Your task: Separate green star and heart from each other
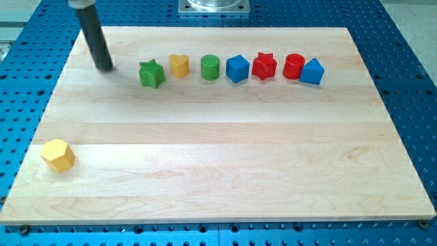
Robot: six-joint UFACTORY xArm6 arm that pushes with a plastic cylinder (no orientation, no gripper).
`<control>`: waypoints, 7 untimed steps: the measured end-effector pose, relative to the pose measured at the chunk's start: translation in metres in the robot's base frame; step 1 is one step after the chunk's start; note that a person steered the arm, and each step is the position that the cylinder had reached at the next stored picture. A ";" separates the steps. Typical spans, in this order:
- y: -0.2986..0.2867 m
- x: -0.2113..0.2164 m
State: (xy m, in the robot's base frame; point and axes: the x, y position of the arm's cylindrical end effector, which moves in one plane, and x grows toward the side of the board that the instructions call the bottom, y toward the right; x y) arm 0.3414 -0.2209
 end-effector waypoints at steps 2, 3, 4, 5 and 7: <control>0.070 0.050; 0.124 0.050; 0.132 0.038; 0.119 0.015; 0.077 0.067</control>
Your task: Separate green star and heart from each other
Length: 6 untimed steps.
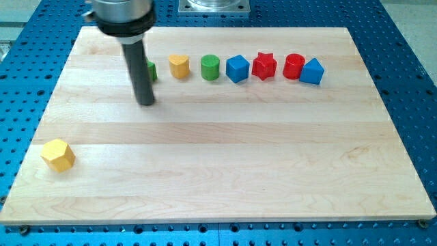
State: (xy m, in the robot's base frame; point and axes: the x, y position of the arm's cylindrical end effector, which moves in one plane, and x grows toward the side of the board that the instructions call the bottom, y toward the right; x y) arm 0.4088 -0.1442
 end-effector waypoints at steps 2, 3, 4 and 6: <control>-0.005 -0.055; -0.006 -0.059; -0.015 -0.012; -0.003 0.191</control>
